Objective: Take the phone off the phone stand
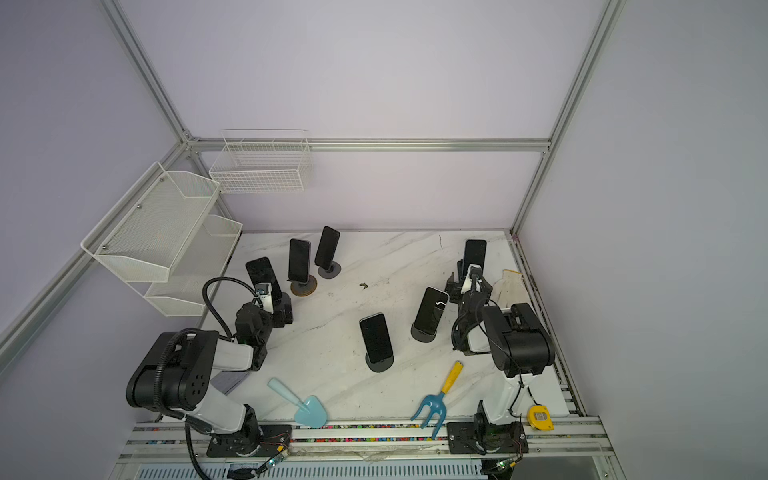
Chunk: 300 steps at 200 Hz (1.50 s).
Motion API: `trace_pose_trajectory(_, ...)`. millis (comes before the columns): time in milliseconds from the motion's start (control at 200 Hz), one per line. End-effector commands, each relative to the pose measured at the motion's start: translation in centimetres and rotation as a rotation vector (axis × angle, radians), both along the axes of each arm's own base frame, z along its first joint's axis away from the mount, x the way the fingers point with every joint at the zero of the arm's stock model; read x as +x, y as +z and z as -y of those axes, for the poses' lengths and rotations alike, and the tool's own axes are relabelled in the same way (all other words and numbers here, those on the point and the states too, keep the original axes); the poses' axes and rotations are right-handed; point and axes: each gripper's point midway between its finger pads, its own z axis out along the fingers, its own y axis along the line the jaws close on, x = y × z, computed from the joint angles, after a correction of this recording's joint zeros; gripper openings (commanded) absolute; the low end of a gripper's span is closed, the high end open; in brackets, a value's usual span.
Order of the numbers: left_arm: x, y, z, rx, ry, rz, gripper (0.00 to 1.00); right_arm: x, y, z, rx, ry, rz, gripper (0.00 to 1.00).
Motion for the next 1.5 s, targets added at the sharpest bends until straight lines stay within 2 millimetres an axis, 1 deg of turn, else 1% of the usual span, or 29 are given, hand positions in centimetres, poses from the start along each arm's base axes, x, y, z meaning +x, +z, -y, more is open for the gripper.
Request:
trace_pose_trajectory(0, 1.9, 3.5, -0.1, -0.006, 0.009, 0.109, 1.0, 0.0, 1.0, 0.4, -0.007, -0.012, 0.032, 0.97)
trace_pose_trajectory(710, 1.9, 3.5, -0.1, -0.01, 0.01, 0.109, 1.0, 0.0, 1.0, 0.3, -0.007, -0.01, 0.033, 0.97)
trace_pose_trajectory(965, 1.9, 3.5, -0.1, -0.011, 0.01, 0.11, 1.0, 0.1, 1.1, 0.6, 0.01, -0.028, 0.029, 0.97)
trace_pose_trajectory(1025, 1.9, 3.4, 0.0, -0.011, 0.009, 0.109, 1.0, 0.0, 1.7, 0.9, 0.024, -0.045, 0.04, 0.97)
trace_pose_trajectory(1090, 1.9, 3.5, -0.1, -0.01, 0.011, 0.113, 1.0, -0.4, 2.8, 1.6, 0.037, -0.084, 0.054, 0.97)
trace_pose_trajectory(1145, 1.7, 4.0, -0.3, -0.008, 0.021, 0.121, 0.99, -0.8, 3.8, 2.1, 0.049, -0.111, 0.063, 0.97)
trace_pose_trajectory(1250, 1.4, 4.9, -0.3, -0.011, 0.024, 0.124, 1.0, -1.3, 5.6, 3.8, 0.078, -0.214, 0.042, 0.97)
trace_pose_trajectory(1380, 1.0, 6.1, -0.2, -0.01, 0.022, 0.134, 1.0, -0.9, 8.3, 4.9, 0.147, -0.299, 0.001, 0.97)
trace_pose_trajectory(1405, 0.9, 5.8, -0.3, -0.011, 0.025, 0.12, 1.0, -0.7, 8.8, 5.1, 0.16, -0.316, -0.008, 0.97)
trace_pose_trajectory(1415, 0.8, 6.7, -0.3, -0.011, 0.026, 0.143, 0.99, -0.7, 8.9, 5.1, 0.164, -0.323, -0.013, 0.97)
trace_pose_trajectory(1425, 0.8, 7.0, -0.3, -0.011, 0.026, 0.147, 1.0, -0.7, 9.1, 5.2, 0.168, -0.331, -0.018, 0.97)
trace_pose_trajectory(1495, 0.5, 8.0, -0.3, -0.015, 0.031, 0.147, 0.99, -0.5, 10.1, 5.7, 0.185, -0.376, -0.06, 0.97)
